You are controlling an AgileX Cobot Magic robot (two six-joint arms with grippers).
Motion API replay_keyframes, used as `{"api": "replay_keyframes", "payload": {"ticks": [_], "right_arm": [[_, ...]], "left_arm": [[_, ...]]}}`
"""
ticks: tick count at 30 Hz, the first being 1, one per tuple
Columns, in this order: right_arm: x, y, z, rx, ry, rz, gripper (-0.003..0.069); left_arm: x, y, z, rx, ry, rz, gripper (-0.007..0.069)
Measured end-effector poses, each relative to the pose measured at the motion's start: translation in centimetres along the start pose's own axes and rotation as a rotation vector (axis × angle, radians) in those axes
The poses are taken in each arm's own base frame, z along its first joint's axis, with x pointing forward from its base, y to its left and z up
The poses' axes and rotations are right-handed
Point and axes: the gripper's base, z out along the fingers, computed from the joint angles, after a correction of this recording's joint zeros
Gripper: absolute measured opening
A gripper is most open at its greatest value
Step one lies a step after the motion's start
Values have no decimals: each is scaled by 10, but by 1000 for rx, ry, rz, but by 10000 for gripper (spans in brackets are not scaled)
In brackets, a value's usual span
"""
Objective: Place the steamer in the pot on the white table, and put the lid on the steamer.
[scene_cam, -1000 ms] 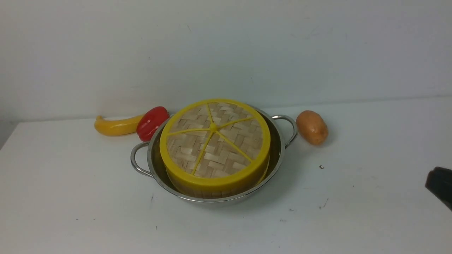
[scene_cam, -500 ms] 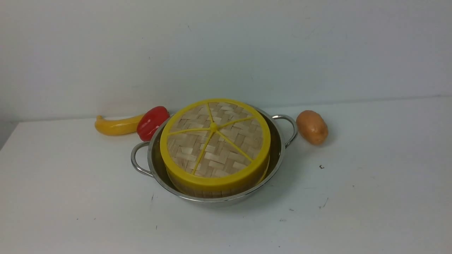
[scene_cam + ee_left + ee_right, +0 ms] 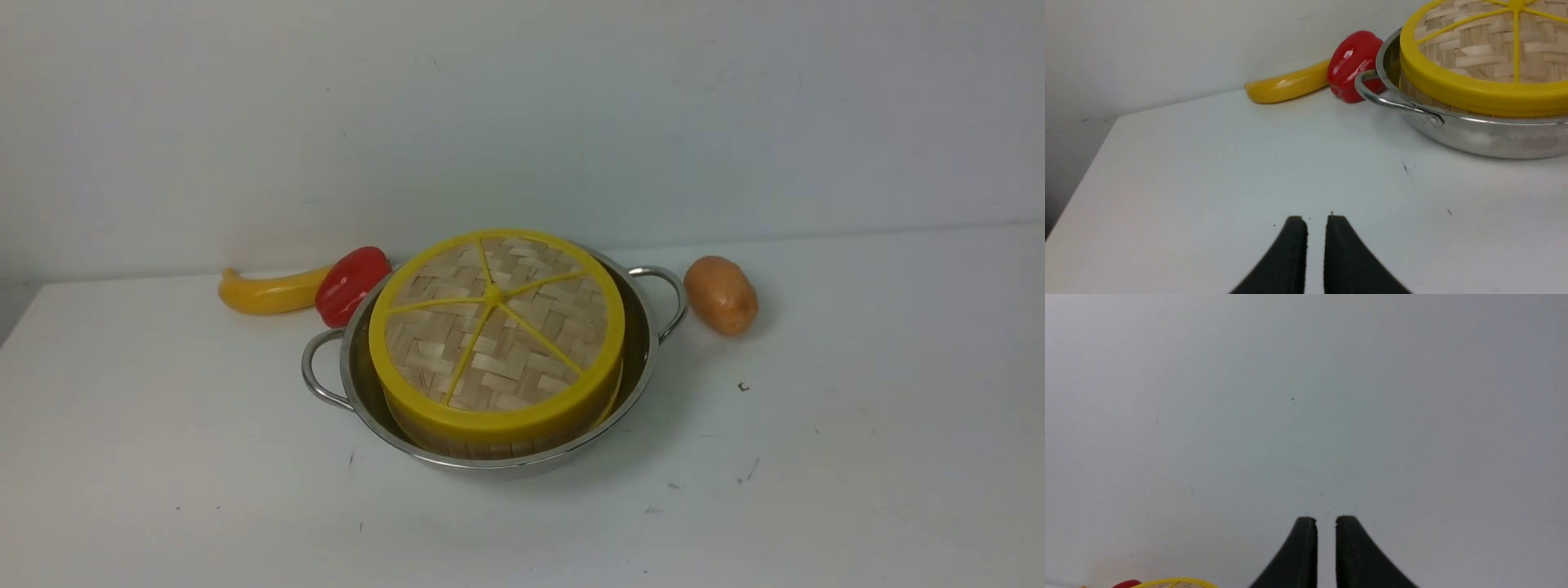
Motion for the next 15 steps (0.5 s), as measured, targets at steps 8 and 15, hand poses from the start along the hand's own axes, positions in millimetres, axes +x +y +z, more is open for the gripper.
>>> {"api": "replay_keyframes", "payload": {"ticks": [8, 15], "right_arm": [[8, 0, 1, -4, 5, 1, 123], [61, 0, 5, -6, 136, -1, 139]], "left_arm": [[1, 0, 0, 0, 4, 3, 78], [1, 0, 0, 0, 4, 3, 83]]}}
